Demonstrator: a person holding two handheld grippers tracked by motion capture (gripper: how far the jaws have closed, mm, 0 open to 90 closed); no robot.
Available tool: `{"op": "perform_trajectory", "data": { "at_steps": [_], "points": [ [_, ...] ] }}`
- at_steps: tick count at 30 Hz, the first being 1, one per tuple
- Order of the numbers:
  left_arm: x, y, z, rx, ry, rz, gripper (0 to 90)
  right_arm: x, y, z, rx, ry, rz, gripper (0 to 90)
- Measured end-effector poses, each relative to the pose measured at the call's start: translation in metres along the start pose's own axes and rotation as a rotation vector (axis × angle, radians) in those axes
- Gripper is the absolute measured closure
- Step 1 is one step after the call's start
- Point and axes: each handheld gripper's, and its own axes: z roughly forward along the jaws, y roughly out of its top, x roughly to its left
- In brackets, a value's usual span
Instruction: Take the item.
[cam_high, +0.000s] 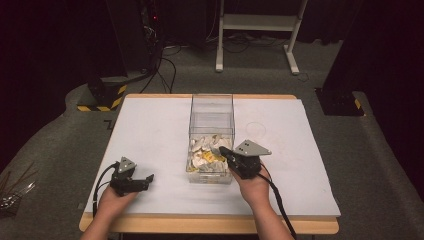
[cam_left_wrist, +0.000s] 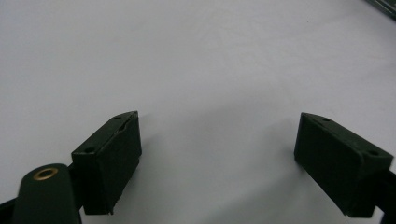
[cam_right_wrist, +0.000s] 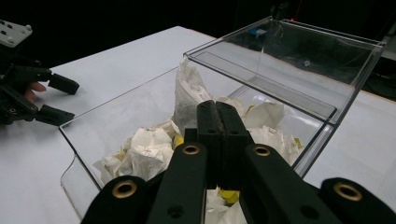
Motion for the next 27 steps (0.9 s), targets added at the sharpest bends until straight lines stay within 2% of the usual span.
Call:
{"op": "perform_trajectory", "data": {
  "at_steps": [27],
  "points": [
    [0.000, 0.000, 0.000, 0.000, 0.000, 0.000, 15.2, -0.003, 0.010, -0.022, -0.101, -0.020, 0.021, 89.7]
  ]
}}
